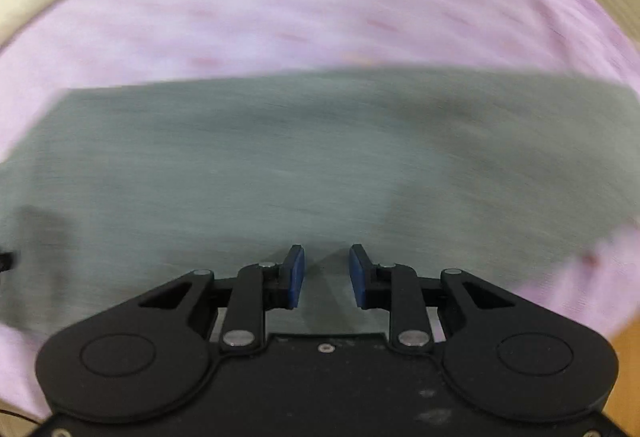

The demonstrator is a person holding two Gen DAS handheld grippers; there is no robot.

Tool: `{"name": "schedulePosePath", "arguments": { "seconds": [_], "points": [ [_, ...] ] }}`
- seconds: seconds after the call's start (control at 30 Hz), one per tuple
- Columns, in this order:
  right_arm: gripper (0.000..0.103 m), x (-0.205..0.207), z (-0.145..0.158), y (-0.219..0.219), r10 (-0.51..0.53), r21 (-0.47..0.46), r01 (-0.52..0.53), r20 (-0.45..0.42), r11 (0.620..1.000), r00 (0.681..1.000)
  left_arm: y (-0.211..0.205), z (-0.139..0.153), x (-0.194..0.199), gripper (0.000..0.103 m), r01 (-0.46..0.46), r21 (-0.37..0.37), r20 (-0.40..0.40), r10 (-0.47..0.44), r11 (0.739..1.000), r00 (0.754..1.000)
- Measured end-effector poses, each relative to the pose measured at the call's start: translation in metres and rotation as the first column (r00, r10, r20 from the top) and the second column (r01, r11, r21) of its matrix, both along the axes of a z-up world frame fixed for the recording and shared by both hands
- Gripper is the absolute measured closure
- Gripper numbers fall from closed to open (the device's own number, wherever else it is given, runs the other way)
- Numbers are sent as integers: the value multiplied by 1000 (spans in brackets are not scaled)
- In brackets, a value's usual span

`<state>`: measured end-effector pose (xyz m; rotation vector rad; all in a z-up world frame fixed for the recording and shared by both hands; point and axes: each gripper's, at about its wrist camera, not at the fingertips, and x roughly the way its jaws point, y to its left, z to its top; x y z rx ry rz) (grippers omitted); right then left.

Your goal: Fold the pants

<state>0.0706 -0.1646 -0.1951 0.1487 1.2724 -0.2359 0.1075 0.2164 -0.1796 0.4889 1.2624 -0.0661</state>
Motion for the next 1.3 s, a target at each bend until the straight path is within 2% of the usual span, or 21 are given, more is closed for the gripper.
{"name": "schedulePosePath", "arguments": {
  "seconds": [0.07, 0.2, 0.33, 0.43, 0.5, 0.57, 0.63, 0.7, 0.83, 0.9, 1.03, 1.17, 1.23, 1.3],
  "points": [
    [77, -7, 10, -24, -6, 16, 5, 48, 1000, 999, -17, 12, -2, 60, 6, 12, 26, -6, 1000, 1000],
    [76, 15, 25, -52, 41, 56, -51, 169, 997, 985, -69, 39, -2, 60, 15, -62, 68, -11, 998, 998],
    [75, 56, 7, -61, 123, 127, -144, 157, 981, 980, -137, 39, 5, 57, 55, -165, 49, -48, 985, 998],
    [76, 78, -14, -56, 199, 79, -216, 177, 973, 964, -179, 36, 13, 58, 70, -206, 41, -63, 976, 997],
    [76, 91, -11, -65, 252, 33, -268, 246, 963, 936, -194, 31, 16, 58, 89, -252, 34, -83, 964, 996],
    [76, 96, -7, -67, 275, 35, -291, 241, 956, 931, -215, 27, 24, 58, 126, -288, 26, -123, 949, 992],
    [76, 89, 5, -77, 240, 62, -266, 276, 962, 931, -239, 26, 23, 58, 180, -321, 32, -179, 930, 983],
    [76, 68, 17, -95, 199, 88, -233, 287, 968, 937, -259, 16, 29, 57, 221, -321, 34, -222, 921, 974],
    [75, 26, 37, -140, 94, 118, -129, 267, 985, 959, -281, -4, 46, 51, 180, -249, 15, -182, 952, 983],
    [73, -1, 49, -167, 38, 112, -70, 264, 991, 964, -283, -1, 45, 51, 165, -237, 15, -166, 957, 986],
    [65, -31, 58, -227, -89, 71, 72, 273, 995, 958, -283, -2, 33, 50, 194, -188, 33, -191, 963, 981],
    [63, -52, 58, -274, -124, 25, 121, 236, 992, 964, -280, -1, 28, 50, 146, -168, 24, -144, 975, 989],
    [62, -48, 48, -288, -151, 56, 143, 199, 988, 968, -286, -3, 29, 50, 121, -159, 21, -119, 980, 993],
    [61, -50, 39, -300, -188, 124, 169, 158, 978, 969, -287, 1, 22, 50, 97, -146, 20, -95, 984, 995]
  ]
}}
